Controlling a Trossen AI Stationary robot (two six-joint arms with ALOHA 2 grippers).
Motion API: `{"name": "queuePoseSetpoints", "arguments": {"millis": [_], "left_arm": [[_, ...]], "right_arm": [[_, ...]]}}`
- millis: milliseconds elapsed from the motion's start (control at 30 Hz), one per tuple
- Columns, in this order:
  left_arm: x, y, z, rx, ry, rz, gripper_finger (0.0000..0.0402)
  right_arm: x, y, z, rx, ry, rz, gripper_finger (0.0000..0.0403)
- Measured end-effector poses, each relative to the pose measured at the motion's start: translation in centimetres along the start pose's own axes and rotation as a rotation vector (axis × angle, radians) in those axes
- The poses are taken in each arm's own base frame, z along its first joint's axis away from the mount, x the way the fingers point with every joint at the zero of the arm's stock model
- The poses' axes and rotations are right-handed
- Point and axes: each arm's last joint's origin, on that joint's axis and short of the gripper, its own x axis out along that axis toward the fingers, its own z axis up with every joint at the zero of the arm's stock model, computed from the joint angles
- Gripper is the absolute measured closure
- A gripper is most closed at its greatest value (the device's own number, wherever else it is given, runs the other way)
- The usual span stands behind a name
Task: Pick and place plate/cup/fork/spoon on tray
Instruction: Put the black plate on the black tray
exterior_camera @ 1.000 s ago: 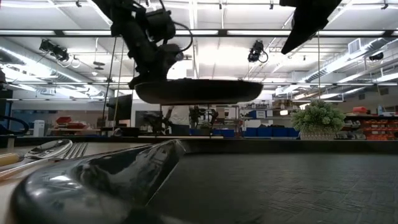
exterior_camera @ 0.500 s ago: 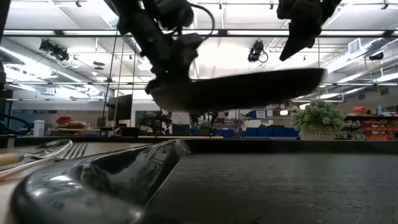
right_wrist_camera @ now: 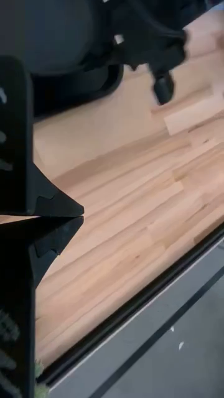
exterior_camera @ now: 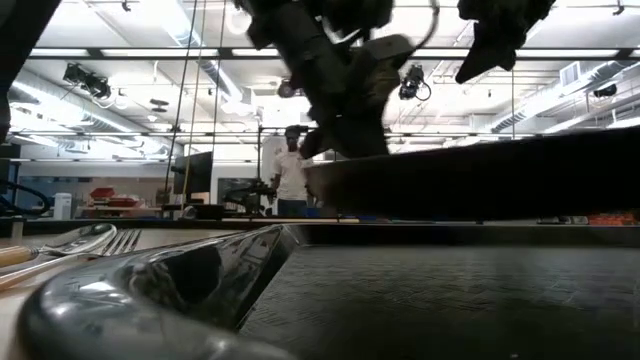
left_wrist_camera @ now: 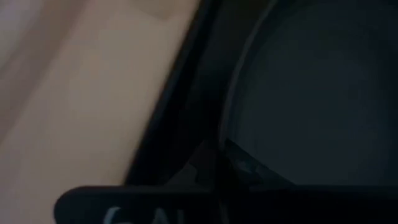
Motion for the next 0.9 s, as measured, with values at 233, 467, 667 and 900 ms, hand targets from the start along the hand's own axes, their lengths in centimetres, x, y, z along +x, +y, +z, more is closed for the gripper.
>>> {"name": "queuePoseSetpoints", "arguments": {"millis": [233, 467, 667, 900], "left_arm": [[2.8, -2.9, 1.5, 0.067, 0.059, 0.005, 0.0390], [5.2, -4.2, 2.4, 0.056, 0.086, -0.016, 0.0390], [6.5, -5.1, 2.8, 0.032, 0.072, -0.033, 0.0390], [6.9, -6.0, 2.9, 0.001, 0.014, -0.065, 0.0390]], "right_arm": [[-1.1, -0.2, -0.1, 0.011, -0.047, 0.008, 0.0398], [-1.7, -0.3, -0.2, 0.014, -0.069, 0.013, 0.0398], [-1.8, -0.3, -0.2, 0.012, -0.071, 0.013, 0.0398], [-1.8, -0.3, -0.2, -0.011, -0.072, 0.012, 0.0398]]}}
